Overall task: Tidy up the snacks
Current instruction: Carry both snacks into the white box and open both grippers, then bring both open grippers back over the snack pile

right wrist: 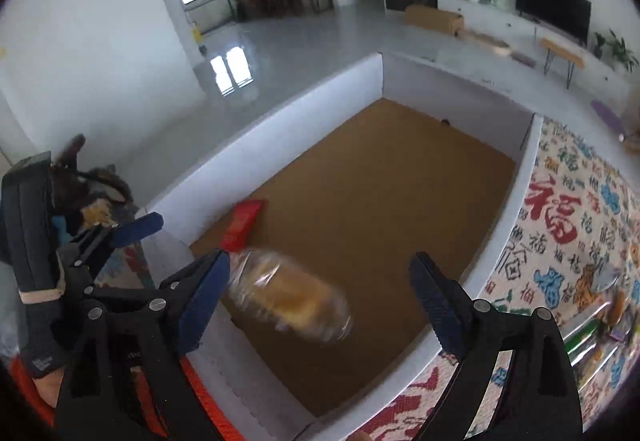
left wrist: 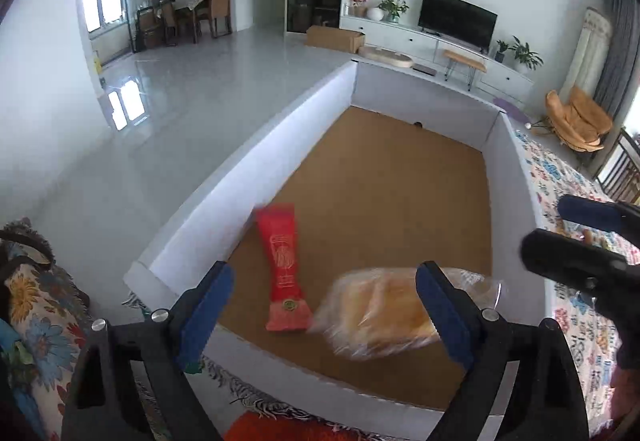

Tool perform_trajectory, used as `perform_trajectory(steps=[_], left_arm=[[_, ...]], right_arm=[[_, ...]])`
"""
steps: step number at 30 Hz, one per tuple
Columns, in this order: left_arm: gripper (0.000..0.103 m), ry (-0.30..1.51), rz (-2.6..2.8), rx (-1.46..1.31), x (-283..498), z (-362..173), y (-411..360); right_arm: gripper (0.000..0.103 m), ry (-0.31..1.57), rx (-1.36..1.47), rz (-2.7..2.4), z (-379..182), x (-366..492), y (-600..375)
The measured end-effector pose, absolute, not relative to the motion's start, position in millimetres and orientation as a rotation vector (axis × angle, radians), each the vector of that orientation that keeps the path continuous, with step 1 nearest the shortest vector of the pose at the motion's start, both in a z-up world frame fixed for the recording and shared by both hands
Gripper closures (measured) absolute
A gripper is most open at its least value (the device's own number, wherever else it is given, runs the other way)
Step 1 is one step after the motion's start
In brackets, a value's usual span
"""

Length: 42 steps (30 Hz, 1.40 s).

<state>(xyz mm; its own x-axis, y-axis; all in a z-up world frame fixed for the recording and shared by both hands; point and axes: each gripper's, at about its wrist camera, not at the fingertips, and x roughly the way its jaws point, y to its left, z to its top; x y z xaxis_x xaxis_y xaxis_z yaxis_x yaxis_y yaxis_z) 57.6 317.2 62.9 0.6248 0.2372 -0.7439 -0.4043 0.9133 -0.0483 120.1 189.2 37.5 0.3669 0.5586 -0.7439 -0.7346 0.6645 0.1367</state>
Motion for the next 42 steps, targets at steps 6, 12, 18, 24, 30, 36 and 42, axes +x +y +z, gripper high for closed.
perform_trajectory(steps=[6,12,18,24,30,36,42], left_arm=[[0.011,0.746,0.357,-0.305,55,74,314],[0.010,0.670,0.194,-0.304,41,104,263],[0.005,0.710,-0.111,-0.238,40,101,145],[0.005,0.899,-0.280,-0.112,100,41,16],[0.005,0.919,-0.103,0.078,143,-20,-3],[0.002,0.930,-0.053,0.020,164,-45,35],[0.000,0.945,-0.018,0.002,170,-48,41]], right_arm=[[0.010,0.772,-0.094,0.842,52,119,138],[0.010,0.672,-0.064,0.638,21,132,45],[0.010,0.765,-0.108,0.188,-82,126,-136],[0.010,0.855,0.085,-0.095,-106,125,-267],[0.008,0.895,0.065,-0.137,-104,128,-277],[0.005,0.901,0.069,-0.123,-109,128,-285],[0.002,0.906,0.066,-0.116,-110,156,-290]])
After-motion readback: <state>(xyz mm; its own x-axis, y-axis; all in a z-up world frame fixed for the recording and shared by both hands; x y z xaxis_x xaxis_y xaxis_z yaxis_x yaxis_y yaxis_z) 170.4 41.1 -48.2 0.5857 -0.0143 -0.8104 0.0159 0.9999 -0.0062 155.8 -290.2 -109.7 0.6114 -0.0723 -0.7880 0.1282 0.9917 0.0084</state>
